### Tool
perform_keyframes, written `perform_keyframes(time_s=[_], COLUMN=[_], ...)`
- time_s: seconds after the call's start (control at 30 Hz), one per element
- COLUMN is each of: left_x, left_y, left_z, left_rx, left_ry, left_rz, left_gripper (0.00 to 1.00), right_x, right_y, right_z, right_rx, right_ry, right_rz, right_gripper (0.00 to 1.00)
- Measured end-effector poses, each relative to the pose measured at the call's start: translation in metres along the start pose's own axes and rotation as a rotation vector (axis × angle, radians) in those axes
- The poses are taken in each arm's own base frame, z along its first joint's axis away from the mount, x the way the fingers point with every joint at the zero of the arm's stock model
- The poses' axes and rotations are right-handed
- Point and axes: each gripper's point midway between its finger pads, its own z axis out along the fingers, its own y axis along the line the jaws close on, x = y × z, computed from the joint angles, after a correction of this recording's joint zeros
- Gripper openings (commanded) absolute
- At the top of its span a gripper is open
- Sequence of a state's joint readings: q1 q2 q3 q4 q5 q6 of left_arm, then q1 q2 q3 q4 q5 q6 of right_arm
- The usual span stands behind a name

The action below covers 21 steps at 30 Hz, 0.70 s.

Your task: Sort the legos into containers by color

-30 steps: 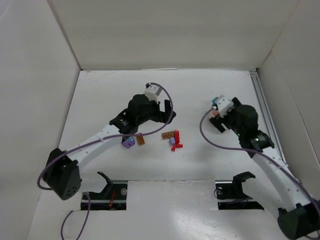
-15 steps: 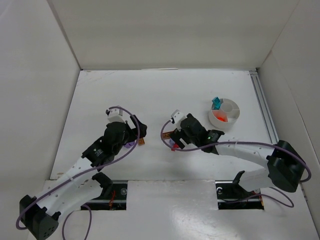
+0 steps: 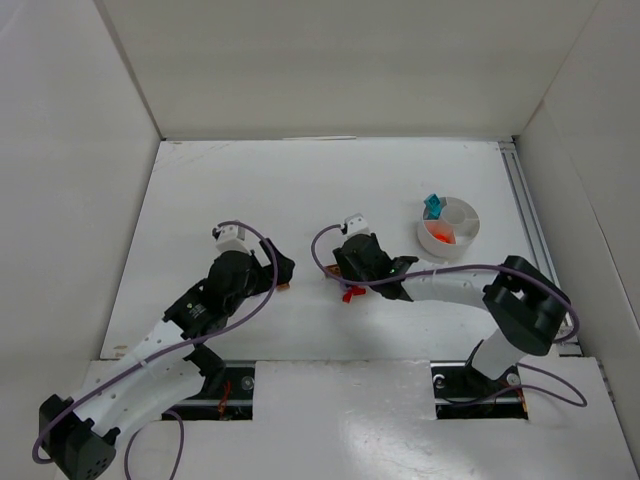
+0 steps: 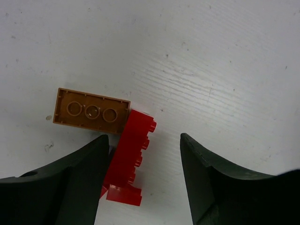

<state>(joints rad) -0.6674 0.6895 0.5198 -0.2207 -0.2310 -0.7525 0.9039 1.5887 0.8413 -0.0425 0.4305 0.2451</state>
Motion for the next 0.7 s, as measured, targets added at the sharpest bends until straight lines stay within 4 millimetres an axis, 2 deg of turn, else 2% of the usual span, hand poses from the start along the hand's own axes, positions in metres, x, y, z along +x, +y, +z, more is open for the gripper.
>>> perform_keyframes(time_s=[0.07,0.23,0.3,0.43,0.6,0.7], left_x=[0.002,0.002,0.003,0.005,0.005,0.004], left_y=[-0.001,-0.006,-0.006,-0.005,-0.006,-0.009], left_z=[-0.001,-0.001,-0.001,-0.001,-0.001,-0.001], left_rx=[0.01,0.036,0.041,0.041,0.051,0.065], left_ry=[0.007,0.01,0.013,0.017,0.017,0.011], left_rz=[0.002,0.003,0.005,0.006,0.007,0.01], left_gripper=[1.0,1.0,1.0,1.0,1.0,1.0], right_x=[0.003,0.008,0.01,0.01,0.007,-0.008], right_y=[0.002,0.006,0.008,0.01,0.009,0.005], right_z=[0.003,0.009,0.011,0.012,0.009,-0.002], right_rx=[0.002,0.0,-0.006,-0.012,-0.021,-0.031], right_ry=[0.006,0.016,0.022,0.022,0.009,-0.043], right_rz=[0.024,0.06,0.065,0.075,0.061,0.041], right_gripper=[0.56,0.46,0.36,0.25,0.2,0.19])
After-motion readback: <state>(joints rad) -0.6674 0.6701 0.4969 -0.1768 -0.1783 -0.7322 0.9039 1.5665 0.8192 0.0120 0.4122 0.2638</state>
